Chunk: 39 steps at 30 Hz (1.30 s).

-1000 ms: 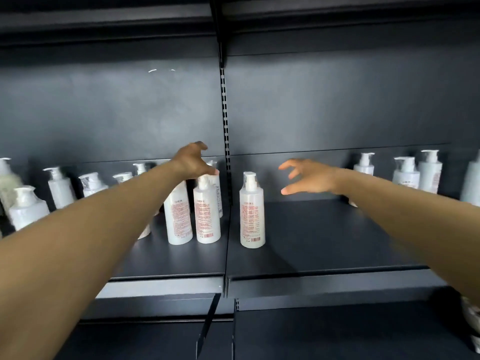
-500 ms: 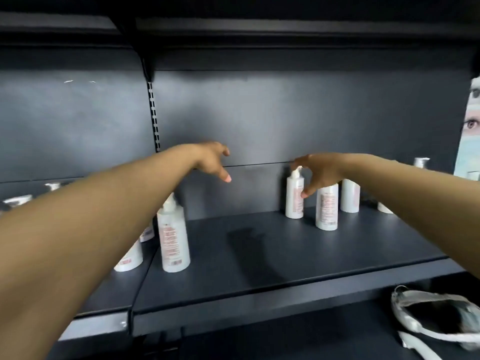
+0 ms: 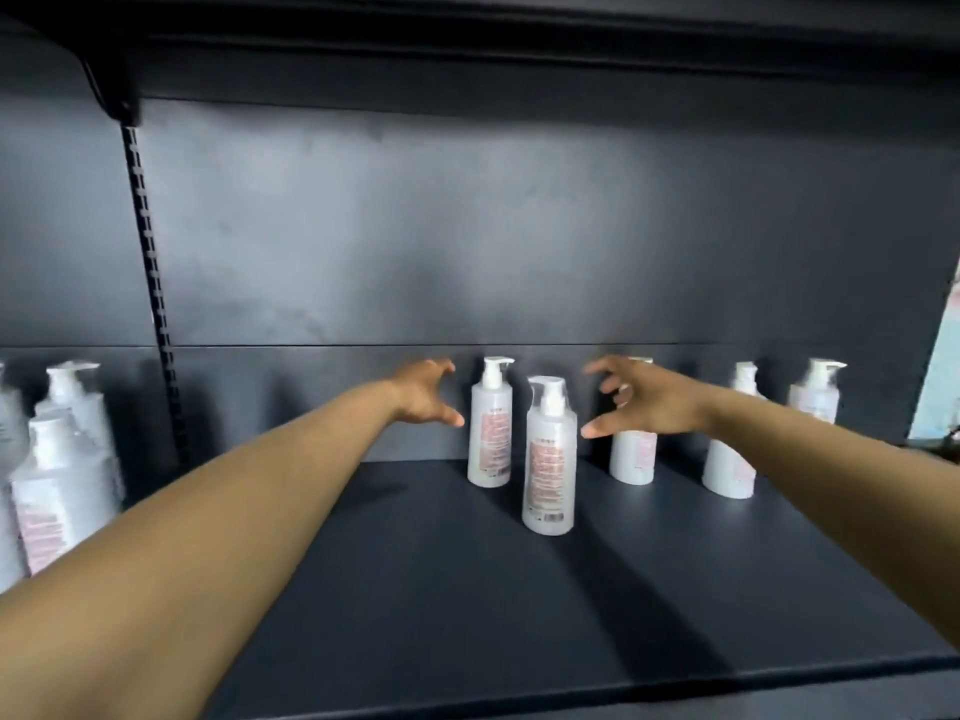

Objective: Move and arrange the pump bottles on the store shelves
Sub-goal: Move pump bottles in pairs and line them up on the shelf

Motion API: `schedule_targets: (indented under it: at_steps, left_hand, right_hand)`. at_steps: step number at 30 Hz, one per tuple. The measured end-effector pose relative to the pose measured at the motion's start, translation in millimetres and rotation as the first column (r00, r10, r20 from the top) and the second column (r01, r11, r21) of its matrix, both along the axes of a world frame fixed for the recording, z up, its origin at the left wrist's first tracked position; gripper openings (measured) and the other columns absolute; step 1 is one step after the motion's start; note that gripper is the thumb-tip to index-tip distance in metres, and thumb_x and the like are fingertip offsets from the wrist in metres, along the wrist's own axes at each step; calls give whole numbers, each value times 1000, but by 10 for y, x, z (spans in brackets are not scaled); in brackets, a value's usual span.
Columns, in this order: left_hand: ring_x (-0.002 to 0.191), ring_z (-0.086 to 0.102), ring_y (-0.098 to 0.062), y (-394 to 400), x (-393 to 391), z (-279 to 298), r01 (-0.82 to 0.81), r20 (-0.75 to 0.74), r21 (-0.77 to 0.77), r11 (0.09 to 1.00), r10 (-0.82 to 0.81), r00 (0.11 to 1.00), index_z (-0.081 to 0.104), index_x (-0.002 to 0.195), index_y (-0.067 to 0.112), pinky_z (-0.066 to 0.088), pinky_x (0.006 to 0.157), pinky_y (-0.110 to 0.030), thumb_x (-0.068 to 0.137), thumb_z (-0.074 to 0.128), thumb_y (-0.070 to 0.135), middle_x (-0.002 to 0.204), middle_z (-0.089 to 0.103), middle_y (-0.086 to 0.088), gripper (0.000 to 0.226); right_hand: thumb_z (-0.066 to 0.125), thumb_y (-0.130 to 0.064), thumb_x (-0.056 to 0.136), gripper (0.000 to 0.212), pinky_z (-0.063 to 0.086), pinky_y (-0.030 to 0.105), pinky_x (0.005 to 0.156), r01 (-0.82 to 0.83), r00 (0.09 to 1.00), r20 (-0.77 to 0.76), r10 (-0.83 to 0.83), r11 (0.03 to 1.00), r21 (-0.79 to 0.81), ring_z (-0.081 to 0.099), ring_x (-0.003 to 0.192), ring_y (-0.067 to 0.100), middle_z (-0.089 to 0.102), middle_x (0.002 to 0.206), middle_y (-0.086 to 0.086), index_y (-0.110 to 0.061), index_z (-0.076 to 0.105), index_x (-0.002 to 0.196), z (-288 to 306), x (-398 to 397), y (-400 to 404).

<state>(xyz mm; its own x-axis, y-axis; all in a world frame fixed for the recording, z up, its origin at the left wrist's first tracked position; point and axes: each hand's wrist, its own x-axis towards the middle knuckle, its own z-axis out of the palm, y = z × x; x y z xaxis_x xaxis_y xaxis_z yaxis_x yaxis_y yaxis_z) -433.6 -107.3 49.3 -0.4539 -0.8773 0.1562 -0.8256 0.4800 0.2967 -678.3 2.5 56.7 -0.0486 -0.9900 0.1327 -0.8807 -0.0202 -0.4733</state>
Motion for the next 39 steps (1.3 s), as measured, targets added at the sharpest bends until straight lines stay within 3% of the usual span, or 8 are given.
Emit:
schedule_targets:
  at_steps: [9,14,17,20,24,30,34,39]
  left_hand:
    - [129,46,-22,-455,-443,-440,-33,-350,175,984,93,932,37,141,11,36,106,-30,80,73,24,141,46,-9,72]
    - [115,56,-20,-620,-594,-541,14,-509,215,976,100,855,46,133,10,42,93,-25,77,76,16,130,58,-7,64]
    - [108,59,-19,-681,-634,-584,14,-548,207,978,105,830,50,130,13,45,91,-28,75,76,14,125,61,-5,61]
    - [99,57,-16,-700,-658,-609,19,-569,206,978,104,816,50,128,14,43,85,-25,76,75,13,124,61,-3,58]
    - [107,58,-18,-700,-663,-607,-11,-572,192,981,121,811,50,130,15,42,86,-24,76,76,16,126,60,-2,60]
    - [92,60,-16,-626,-435,-530,-123,-545,178,976,202,814,64,106,17,43,78,-23,67,81,21,108,67,0,43]
    - [85,61,-21,-612,61,-365,-209,-450,155,965,258,855,65,104,12,48,75,-27,67,81,25,100,65,-3,42]
    - [99,66,-26,-661,957,-72,-344,-406,117,932,361,840,66,106,5,55,87,-34,65,83,18,106,68,-10,46]
  right_hand:
    - [82,-45,56,71,48,38,100,-201,919,357,166,978,61,63,106,19,61,119,1,-35,54,120,-490,-200,-479]
    - [77,-13,77,44,49,31,83,-273,845,483,229,962,21,65,92,16,68,106,2,-23,57,115,-574,-176,-564]
    - [76,-9,77,44,50,32,87,-276,825,515,232,961,10,65,98,19,68,111,4,-22,57,115,-593,-164,-595]
    - [76,-9,77,45,50,38,94,-271,820,525,228,963,4,65,107,25,69,113,3,-22,57,116,-607,-155,-609]
    - [76,-7,77,48,51,43,94,-261,812,539,223,965,-6,65,107,26,68,115,3,-19,55,118,-628,-132,-610]
    - [78,-4,71,47,55,36,82,-203,850,481,213,976,-73,68,91,19,70,109,0,-22,60,111,-624,-8,-653]
    - [76,0,72,47,56,26,71,-195,851,478,217,976,-96,67,96,17,69,110,0,-17,61,113,-539,302,-734]
    - [75,1,73,46,55,21,67,-232,815,515,266,964,-130,66,96,12,67,112,0,-14,60,114,-376,1054,-1020]
